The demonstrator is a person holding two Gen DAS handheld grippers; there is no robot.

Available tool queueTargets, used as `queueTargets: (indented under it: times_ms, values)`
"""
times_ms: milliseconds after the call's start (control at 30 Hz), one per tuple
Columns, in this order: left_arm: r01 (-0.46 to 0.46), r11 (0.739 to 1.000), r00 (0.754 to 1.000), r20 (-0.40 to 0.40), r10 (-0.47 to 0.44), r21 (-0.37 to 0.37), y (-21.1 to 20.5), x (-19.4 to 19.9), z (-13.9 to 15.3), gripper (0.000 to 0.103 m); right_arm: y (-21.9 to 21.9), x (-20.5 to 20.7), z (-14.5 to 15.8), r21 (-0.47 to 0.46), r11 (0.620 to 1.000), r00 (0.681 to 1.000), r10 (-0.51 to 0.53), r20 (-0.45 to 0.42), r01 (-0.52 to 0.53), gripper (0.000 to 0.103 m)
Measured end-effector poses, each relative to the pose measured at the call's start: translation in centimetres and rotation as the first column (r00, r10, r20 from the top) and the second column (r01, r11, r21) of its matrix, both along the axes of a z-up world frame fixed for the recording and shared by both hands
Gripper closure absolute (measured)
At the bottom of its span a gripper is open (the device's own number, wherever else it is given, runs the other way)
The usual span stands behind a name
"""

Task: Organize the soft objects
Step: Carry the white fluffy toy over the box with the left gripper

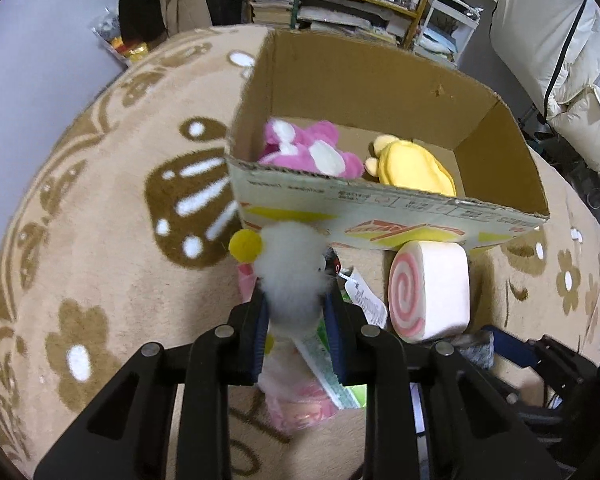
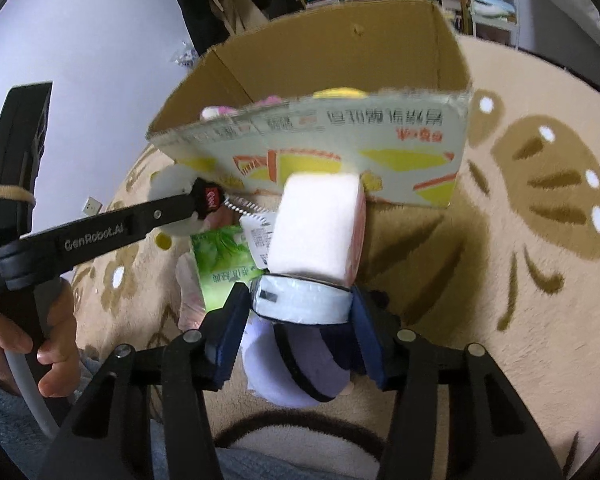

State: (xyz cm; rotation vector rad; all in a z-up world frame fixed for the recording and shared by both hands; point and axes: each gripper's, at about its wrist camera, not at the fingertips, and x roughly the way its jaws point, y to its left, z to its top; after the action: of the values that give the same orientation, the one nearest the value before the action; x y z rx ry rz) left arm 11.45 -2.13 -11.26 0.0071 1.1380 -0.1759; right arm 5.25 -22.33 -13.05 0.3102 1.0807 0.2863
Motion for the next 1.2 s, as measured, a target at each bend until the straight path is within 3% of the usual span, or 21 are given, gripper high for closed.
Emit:
queueTargets:
  times_ms: [300, 667, 1000, 1200]
  values:
    - [0.011, 0.999, 0.991, 0.135, -0.018, 0.052, 0.0, -2.6, 3.7, 0.079, -1.2, -0.8, 3.9, -0.045, 0.996, 0.984, -0.068, 0.167, 0.077, 0.049]
    - [-0.019, 0.998, 0.94, 0.341, -0.003, 0.061, 0.0, -4.7, 8.6, 0.079, -1.0, -1.3, 8.7, -0.119, 0.98, 0.9, -0.097, 0.424, 0.161, 0.05]
    - [-0.048, 0.997, 0.883, 0.468, 0.015, 0.06, 0.1, -4.7, 10.6, 0.079, -0.5, 0.3, 10.3, -0.159, 0.965, 0.852, -0.098, 0.514, 0.207, 0.05]
    - [-0.063, 0.995, 0.862, 0.506, 0.018, 0.072, 0.0, -3.5, 10.8, 0.079, -0.5, 1.6, 10.7, -0.172, 0.958, 0.833, -0.1, 0.544, 0.227, 0.05]
